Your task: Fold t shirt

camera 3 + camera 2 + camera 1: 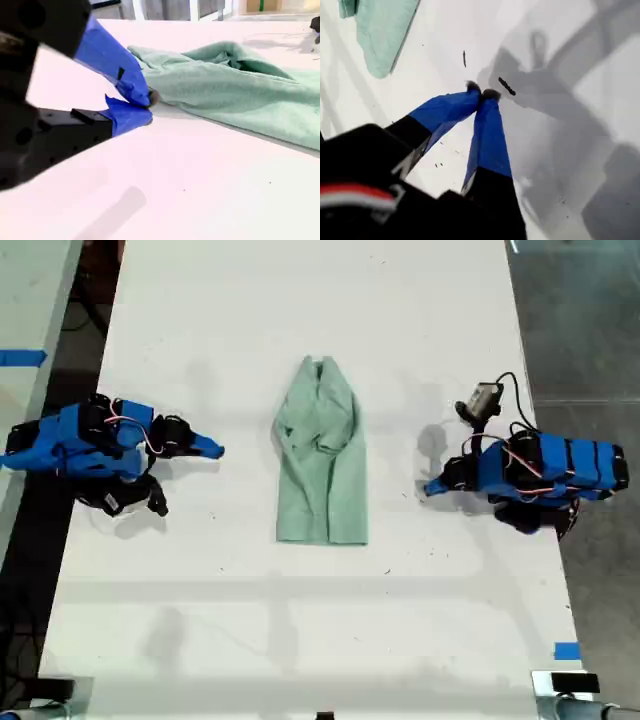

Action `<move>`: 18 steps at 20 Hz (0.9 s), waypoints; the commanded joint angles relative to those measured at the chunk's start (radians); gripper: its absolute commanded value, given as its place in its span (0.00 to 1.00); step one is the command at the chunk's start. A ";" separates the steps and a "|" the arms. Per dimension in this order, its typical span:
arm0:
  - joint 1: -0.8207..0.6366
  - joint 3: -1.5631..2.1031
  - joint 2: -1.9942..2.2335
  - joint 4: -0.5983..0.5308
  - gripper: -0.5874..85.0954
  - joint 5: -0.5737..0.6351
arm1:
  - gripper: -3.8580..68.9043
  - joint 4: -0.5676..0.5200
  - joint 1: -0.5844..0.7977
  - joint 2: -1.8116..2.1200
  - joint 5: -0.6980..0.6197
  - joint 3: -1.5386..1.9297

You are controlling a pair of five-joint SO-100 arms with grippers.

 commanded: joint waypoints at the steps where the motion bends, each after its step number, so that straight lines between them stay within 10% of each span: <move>1: 0.020 0.012 0.008 0.029 0.01 -0.092 | 0.07 0.002 -0.011 0.012 0.044 0.035; 10: 0.049 -0.124 -0.060 0.071 0.01 -0.199 | 0.07 0.031 0.020 -0.029 0.112 -0.046; 14: 0.305 -0.709 -0.861 0.063 0.01 -0.307 | 0.07 0.057 -0.078 -0.563 0.267 -0.515; 18: 0.426 -1.350 -1.528 0.199 0.24 -0.301 | 0.42 0.077 -0.202 -1.235 0.310 -1.068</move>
